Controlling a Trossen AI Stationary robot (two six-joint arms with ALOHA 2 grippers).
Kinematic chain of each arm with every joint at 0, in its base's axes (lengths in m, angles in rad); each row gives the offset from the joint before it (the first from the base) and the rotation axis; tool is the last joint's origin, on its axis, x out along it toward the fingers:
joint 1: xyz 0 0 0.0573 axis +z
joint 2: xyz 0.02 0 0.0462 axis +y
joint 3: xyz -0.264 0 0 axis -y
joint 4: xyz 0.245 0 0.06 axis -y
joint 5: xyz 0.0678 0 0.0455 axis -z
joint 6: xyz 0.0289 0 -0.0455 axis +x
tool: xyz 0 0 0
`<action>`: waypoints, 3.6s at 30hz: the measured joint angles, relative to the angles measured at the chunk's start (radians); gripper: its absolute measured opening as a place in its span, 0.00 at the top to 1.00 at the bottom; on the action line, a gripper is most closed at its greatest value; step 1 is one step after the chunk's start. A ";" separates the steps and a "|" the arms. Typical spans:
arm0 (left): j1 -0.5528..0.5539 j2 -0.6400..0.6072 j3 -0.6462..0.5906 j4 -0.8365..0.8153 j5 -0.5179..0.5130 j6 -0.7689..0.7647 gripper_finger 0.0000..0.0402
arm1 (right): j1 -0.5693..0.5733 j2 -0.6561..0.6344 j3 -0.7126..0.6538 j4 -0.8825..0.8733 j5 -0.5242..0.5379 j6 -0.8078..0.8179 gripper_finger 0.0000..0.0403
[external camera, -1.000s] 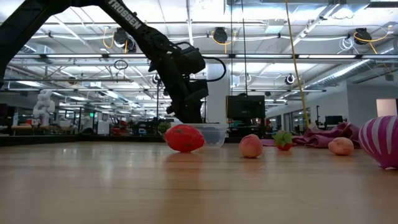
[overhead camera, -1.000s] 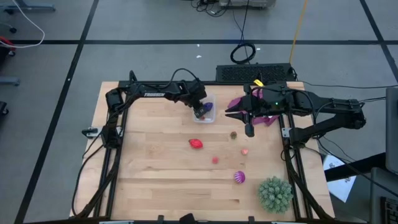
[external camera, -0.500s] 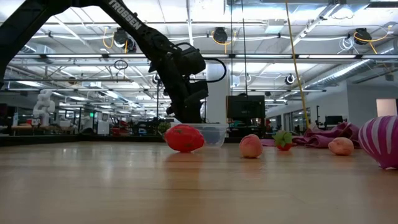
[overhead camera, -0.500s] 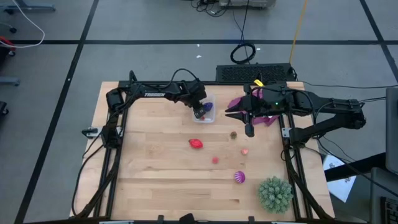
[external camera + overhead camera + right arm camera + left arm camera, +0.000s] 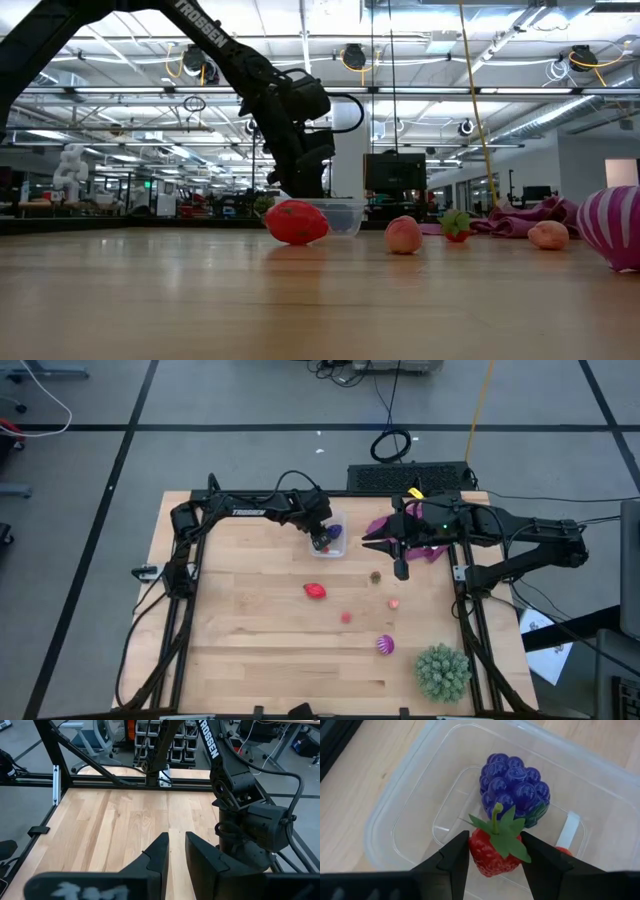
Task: Pick and placing Produce into tupperware
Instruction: Put the bottom red strawberry into the transparent bin, then put the red dragon fruit into the transparent bin
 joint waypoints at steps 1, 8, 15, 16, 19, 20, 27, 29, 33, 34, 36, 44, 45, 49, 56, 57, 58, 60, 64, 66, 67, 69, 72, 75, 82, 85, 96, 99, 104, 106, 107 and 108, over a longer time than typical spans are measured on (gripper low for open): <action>0.000 0.000 0.000 0.000 0.004 0.000 0.59 | 0.000 0.000 0.000 0.000 0.000 0.000 0.86; 0.000 0.000 0.000 0.001 0.005 -0.011 0.49 | 0.000 0.000 0.000 0.000 0.000 0.000 0.86; -0.001 0.000 0.000 0.041 0.005 -0.008 0.42 | 0.000 0.000 0.000 0.000 0.000 0.000 0.86; -0.002 0.000 0.000 0.048 0.005 -0.008 0.42 | 0.000 0.000 0.000 0.000 0.000 0.000 0.86; -0.003 -0.017 0.002 0.048 0.005 -0.007 0.43 | 0.000 0.000 0.000 0.000 0.000 0.000 0.86; -0.003 -0.026 0.014 0.031 0.005 -0.006 0.43 | 0.000 0.000 0.000 0.000 0.000 -0.001 0.86; -0.023 -0.140 0.132 -0.186 -0.036 0.045 0.45 | 0.000 0.000 0.000 -0.007 0.000 0.000 0.86; -0.036 -0.190 0.152 -0.257 -0.069 0.064 0.45 | 0.001 0.000 0.000 -0.014 0.000 0.000 0.86; -0.061 -0.318 0.161 -0.434 -0.150 0.083 0.44 | 0.002 0.000 0.000 -0.055 0.000 0.004 0.86; -0.065 -0.350 0.161 -0.488 -0.172 0.075 0.44 | 0.002 0.000 0.000 -0.067 0.000 0.009 0.86; -0.072 -0.413 0.161 -0.597 -0.197 0.030 0.44 | 0.002 0.000 0.000 -0.090 0.000 0.021 0.86; -0.134 -0.661 -0.003 -0.763 -0.216 -0.200 0.44 | 0.014 0.010 0.000 -0.173 -0.004 0.060 0.86; -0.146 -0.690 -0.043 -0.760 -0.220 -0.224 0.44 | 0.022 0.011 -0.003 -0.180 -0.005 0.060 0.86; -0.200 -0.785 -0.207 -0.733 -0.249 -0.325 0.44 | 0.045 0.021 -0.047 -0.125 -0.065 0.061 0.86; -0.284 -0.867 -0.455 -0.613 -0.249 -0.414 0.44 | 0.068 0.028 -0.199 0.001 -0.091 0.068 0.86; -0.290 -0.869 -0.481 -0.596 -0.249 -0.414 0.44 | 0.068 0.029 -0.226 0.032 -0.091 0.071 0.86; -0.296 -0.871 -0.502 -0.576 -0.249 -0.415 0.44 | 0.066 0.029 -0.252 0.063 -0.091 0.076 0.85; -0.303 -0.869 -0.536 -0.541 -0.249 -0.415 0.44 | 0.062 0.029 -0.305 0.145 -0.095 0.076 0.84; -0.303 -0.869 -0.571 -0.498 -0.249 -0.415 0.44 | 0.053 0.062 -0.373 0.294 -0.140 0.075 0.78; -0.303 -0.869 -0.572 -0.495 -0.249 -0.415 0.44 | 0.052 0.102 -0.374 0.348 -0.161 0.067 0.73; -0.303 -0.870 -0.572 -0.491 -0.249 -0.416 0.44 | 0.052 0.123 -0.374 0.366 -0.161 0.062 0.71; -0.304 -0.870 -0.572 -0.478 -0.248 -0.425 0.44 | 0.053 0.167 -0.374 0.412 -0.162 0.052 0.66; -0.310 -0.870 -0.572 -0.454 -0.248 -0.423 0.44 | 0.049 0.231 -0.373 0.478 -0.161 0.028 0.59; -0.312 -0.870 -0.572 -0.447 -0.248 -0.403 0.44 | 0.036 0.298 -0.336 0.470 -0.161 0.008 0.53; -0.312 -0.869 -0.572 -0.449 -0.249 -0.386 0.44 | 0.001 0.488 -0.053 0.184 -0.116 -0.071 0.49; -0.312 -0.869 -0.572 -0.455 -0.249 -0.381 0.44 | -0.006 0.574 0.073 0.063 -0.100 -0.088 0.49; -0.270 -0.869 -0.571 -0.606 -0.355 -0.326 0.44 | -0.007 0.732 0.177 -0.011 -0.107 0.047 0.46; -0.244 -0.869 -0.571 -0.624 -0.396 -0.326 0.44 | -0.007 0.754 0.177 -0.011 -0.108 0.079 0.45; -0.216 -0.869 -0.571 -0.631 -0.415 -0.317 0.44 | -0.007 0.773 0.177 0.011 -0.124 0.115 0.43; -0.208 -0.869 -0.571 -0.631 -0.415 -0.306 0.44 | -0.007 0.781 0.177 0.027 -0.161 0.129 0.41; -0.207 -0.869 -0.571 -0.631 -0.415 -0.304 0.44 | -0.007 0.782 0.176 0.026 -0.179 0.131 0.41; -0.207 -0.869 -0.571 -0.631 -0.415 -0.303 0.44 | -0.007 0.784 0.176 0.027 -0.186 0.131 0.40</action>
